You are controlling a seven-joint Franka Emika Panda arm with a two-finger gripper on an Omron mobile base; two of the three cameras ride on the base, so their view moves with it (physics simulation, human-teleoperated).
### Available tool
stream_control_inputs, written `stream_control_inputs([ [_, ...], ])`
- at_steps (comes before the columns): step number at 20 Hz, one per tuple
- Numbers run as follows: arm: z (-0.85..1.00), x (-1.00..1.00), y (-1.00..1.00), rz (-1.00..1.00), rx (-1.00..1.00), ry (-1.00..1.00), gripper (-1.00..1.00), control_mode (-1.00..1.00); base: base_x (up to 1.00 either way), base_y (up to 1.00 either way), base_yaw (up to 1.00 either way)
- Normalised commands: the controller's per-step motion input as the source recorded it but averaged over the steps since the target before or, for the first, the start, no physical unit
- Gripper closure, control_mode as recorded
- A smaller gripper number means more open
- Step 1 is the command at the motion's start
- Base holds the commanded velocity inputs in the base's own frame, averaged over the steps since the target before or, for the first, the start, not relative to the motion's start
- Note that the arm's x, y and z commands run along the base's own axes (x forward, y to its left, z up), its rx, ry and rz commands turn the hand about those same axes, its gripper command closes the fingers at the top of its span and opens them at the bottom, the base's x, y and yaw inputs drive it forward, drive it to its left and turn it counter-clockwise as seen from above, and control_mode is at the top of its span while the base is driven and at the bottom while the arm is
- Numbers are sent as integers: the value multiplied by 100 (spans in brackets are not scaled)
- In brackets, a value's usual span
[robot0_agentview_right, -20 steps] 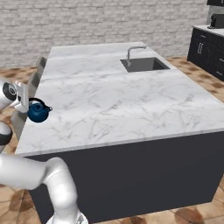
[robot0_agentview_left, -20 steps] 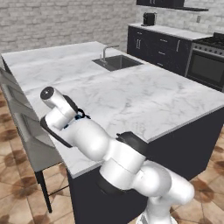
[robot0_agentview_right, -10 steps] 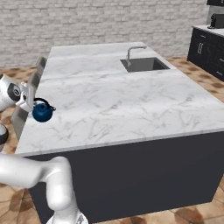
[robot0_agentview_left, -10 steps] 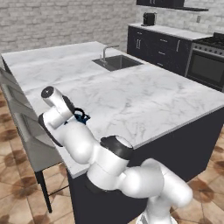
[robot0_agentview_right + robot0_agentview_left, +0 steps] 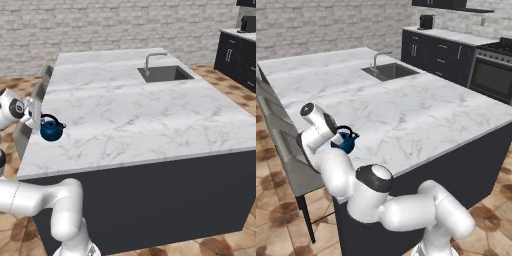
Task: The kettle is done boiling. Turn off the stove, then wait for 300 timesteps before moving the kettle to the dining table.
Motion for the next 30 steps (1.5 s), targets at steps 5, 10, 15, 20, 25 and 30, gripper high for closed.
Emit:
stream_control_inputs([
  [5,-15,16,0,-1,-5,0,100,-100,0,0,0],
  [10,-14,17,0,-1,-5,0,100,-100,0,0,0],
  [15,-16,19,0,0,-4,1,100,-100,0,0,0],
  [20,-15,11,0,0,-1,3,100,-100,0,0,0],
  [25,-14,0,0,0,0,1,-100,-100,0,0,0],
  [30,-1,0,0,0,1,0,-100,-100,0,0,0],
])
